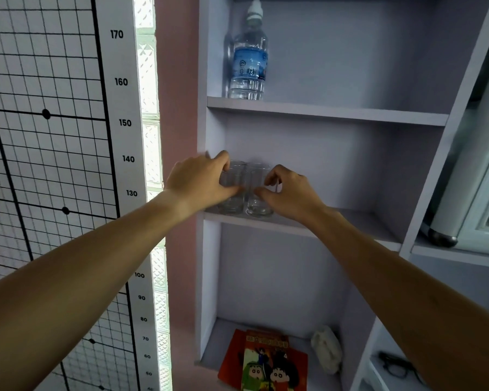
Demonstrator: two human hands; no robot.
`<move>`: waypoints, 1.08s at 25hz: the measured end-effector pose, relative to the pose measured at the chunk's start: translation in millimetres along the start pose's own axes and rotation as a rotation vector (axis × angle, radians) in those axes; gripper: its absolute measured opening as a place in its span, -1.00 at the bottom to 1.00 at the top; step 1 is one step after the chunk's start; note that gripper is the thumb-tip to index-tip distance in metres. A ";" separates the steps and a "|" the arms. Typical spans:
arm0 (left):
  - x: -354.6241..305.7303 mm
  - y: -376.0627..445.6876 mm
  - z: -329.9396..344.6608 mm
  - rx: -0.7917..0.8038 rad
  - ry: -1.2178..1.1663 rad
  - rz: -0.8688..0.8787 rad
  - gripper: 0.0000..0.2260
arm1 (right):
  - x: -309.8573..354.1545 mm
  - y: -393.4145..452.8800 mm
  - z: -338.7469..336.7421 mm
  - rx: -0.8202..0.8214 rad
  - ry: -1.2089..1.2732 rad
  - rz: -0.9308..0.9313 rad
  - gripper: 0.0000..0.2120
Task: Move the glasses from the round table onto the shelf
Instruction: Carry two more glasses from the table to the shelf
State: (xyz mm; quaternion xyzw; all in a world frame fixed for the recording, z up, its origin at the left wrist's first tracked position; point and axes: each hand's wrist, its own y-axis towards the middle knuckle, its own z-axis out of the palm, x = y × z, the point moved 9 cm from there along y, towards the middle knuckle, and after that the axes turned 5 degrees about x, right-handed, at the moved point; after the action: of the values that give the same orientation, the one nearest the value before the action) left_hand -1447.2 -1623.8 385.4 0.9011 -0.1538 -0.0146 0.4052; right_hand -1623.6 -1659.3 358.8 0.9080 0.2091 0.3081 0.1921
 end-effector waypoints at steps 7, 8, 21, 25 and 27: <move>7.8 -1.6 3.4 -0.043 -0.022 0.003 -0.63 | -1.0 8.7 5.8 -0.049 0.092 -0.002 -0.56; 8.3 -1.2 4.2 -0.039 -0.020 0.003 -0.64 | -1.5 9.9 6.0 -0.052 0.103 -0.002 -0.56; 14.9 4.7 9.7 0.004 -0.048 -0.038 -0.68 | 0.3 16.2 13.0 -0.049 0.135 0.020 -0.52; 15.0 4.1 9.8 -0.003 -0.031 -0.047 -0.69 | -1.4 16.5 13.2 -0.043 0.129 0.024 -0.51; 14.4 2.9 9.5 0.003 -0.030 -0.050 -0.69 | -0.3 15.0 13.9 -0.020 0.110 0.019 -0.46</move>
State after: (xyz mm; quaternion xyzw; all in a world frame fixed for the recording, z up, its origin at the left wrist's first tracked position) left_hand -1435.7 -1636.7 382.5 0.9050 -0.1375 -0.0379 0.4008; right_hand -1611.0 -1675.0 355.6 0.8897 0.2073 0.3613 0.1866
